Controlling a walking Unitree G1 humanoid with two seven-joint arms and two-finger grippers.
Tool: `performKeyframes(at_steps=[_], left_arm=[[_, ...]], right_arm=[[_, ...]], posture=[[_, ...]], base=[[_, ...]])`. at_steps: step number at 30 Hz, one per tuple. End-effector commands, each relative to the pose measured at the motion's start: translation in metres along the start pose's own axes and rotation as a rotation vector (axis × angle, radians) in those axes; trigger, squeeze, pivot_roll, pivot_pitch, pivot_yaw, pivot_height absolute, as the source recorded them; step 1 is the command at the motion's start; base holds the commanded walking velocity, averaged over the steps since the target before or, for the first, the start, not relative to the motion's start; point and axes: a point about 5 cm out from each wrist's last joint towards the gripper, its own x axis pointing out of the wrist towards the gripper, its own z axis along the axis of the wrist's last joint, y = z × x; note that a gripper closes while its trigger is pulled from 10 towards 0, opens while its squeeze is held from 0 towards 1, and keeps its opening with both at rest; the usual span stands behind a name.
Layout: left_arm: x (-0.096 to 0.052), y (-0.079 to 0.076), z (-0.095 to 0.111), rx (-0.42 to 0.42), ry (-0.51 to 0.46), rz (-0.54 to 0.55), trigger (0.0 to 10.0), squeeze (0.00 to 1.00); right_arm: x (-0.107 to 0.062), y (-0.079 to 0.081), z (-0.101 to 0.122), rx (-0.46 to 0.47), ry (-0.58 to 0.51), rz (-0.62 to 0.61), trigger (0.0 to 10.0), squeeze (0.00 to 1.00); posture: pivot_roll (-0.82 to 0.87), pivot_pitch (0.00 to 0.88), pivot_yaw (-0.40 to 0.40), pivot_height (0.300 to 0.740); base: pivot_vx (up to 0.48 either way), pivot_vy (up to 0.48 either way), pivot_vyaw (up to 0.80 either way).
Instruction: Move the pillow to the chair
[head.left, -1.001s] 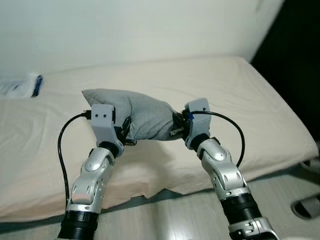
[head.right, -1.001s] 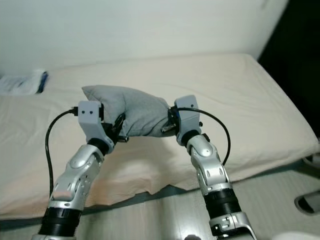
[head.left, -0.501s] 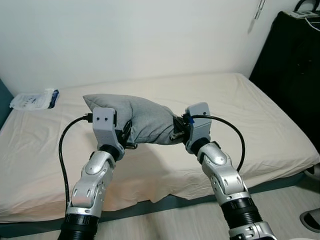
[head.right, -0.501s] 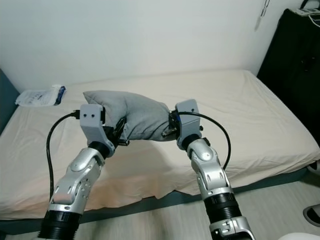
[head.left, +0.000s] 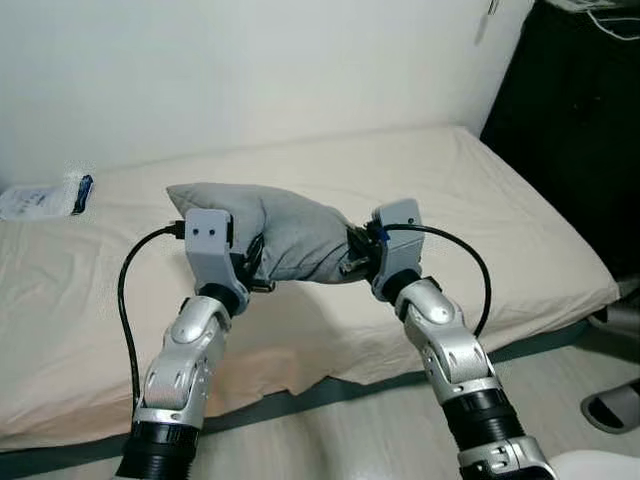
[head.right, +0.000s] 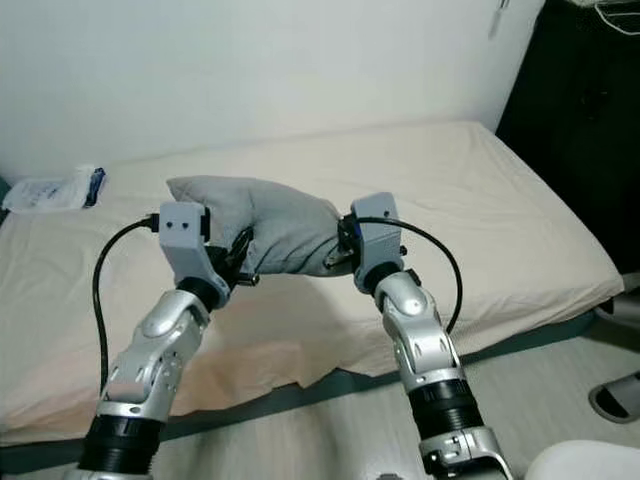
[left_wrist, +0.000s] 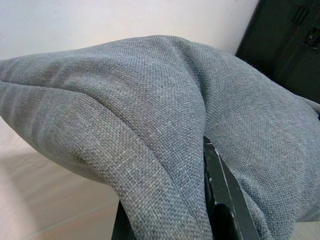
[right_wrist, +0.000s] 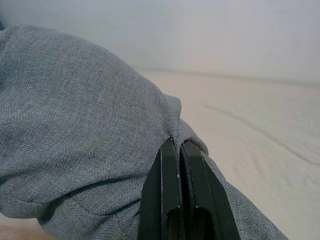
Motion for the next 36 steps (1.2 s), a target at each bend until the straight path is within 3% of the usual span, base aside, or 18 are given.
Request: performKeyframes(at_steps=[1, 10, 23, 25, 36], left_arm=[[-0.0031, 0.0135, 0.0111, 0.023, -0.069, 0.066, 10.0, 0.00], [-0.0031, 0.0134, 0.0107, 0.024, -0.068, 0.065, 10.0, 0.00], [-0.0029, 0.0114, 0.0116, 0.008, -0.073, 0.057, 10.0, 0.00], [-0.0028, 0.0105, 0.0128, -0.002, -0.082, 0.056, 10.0, 0.00], [-0.0024, 0.0108, 0.0149, 0.005, -0.093, 0.053, 10.0, 0.00]], right_arm=[[-0.0037, -0.0108, 0.0015, 0.005, -0.021, -0.057, 10.0, 0.00], [-0.0033, -0.0100, 0.0016, -0.021, -0.017, -0.044, 10.0, 0.00], [-0.0037, -0.0057, 0.0006, -0.051, -0.012, -0.015, 10.0, 0.00], [-0.0041, -0.0068, 0.0013, -0.003, -0.029, -0.026, 10.0, 0.00], [-0.0038, -0.0089, 0.0020, -0.007, -0.028, -0.040, 10.0, 0.00]], posture=[[0.00, 0.097, 0.005, 0.740], [0.00, 0.093, 0.006, 0.740], [0.00, 0.085, 0.006, 0.740], [0.00, 0.085, 0.005, 0.740], [0.00, 0.089, 0.007, 0.740]], base=[[0.000, 0.000, 0.00], [0.000, 0.000, 0.00], [0.000, 0.000, 0.80], [0.000, 0.000, 0.00], [0.000, 0.000, 0.00]])
